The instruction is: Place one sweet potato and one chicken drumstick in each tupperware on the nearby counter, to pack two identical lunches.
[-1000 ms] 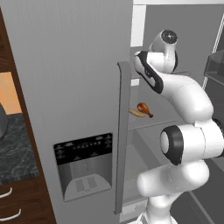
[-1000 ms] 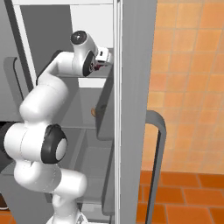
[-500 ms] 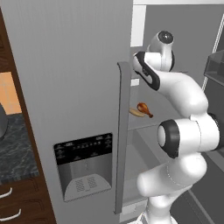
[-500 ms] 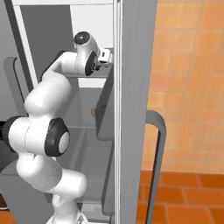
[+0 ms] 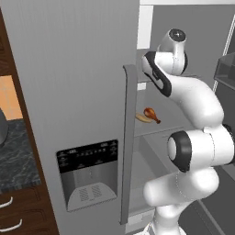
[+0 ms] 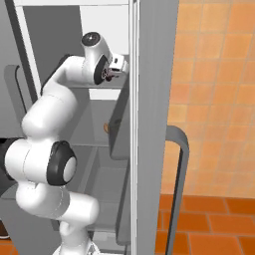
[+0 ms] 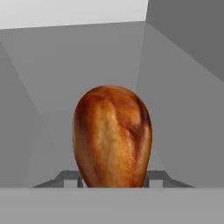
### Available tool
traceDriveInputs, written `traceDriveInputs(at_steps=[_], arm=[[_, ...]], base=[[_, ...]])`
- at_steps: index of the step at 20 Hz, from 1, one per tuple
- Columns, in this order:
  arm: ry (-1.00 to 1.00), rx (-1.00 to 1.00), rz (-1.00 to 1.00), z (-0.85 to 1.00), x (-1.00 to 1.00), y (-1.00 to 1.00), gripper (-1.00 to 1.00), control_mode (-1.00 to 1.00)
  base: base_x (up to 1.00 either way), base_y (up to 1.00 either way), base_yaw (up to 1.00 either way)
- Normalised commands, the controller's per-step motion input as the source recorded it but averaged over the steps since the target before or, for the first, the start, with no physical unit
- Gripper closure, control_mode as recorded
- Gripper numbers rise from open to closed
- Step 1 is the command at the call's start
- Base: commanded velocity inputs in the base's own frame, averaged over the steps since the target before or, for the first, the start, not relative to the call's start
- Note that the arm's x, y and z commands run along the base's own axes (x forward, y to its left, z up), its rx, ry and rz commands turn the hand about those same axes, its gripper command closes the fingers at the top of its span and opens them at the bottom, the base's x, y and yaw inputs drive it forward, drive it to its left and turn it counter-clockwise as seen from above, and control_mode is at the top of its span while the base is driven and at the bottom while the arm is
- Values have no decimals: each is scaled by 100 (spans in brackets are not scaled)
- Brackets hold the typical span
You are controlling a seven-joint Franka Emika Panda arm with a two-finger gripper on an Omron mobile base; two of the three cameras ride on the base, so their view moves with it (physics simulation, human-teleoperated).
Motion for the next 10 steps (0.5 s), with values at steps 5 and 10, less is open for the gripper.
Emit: traceDriveInputs(at_steps=[5, 10], arm=[[0, 0, 0, -5, -100, 1, 100, -100], [0, 0, 0, -7, -100, 5, 100, -100]], base=[[0, 0, 0], [0, 0, 0]])
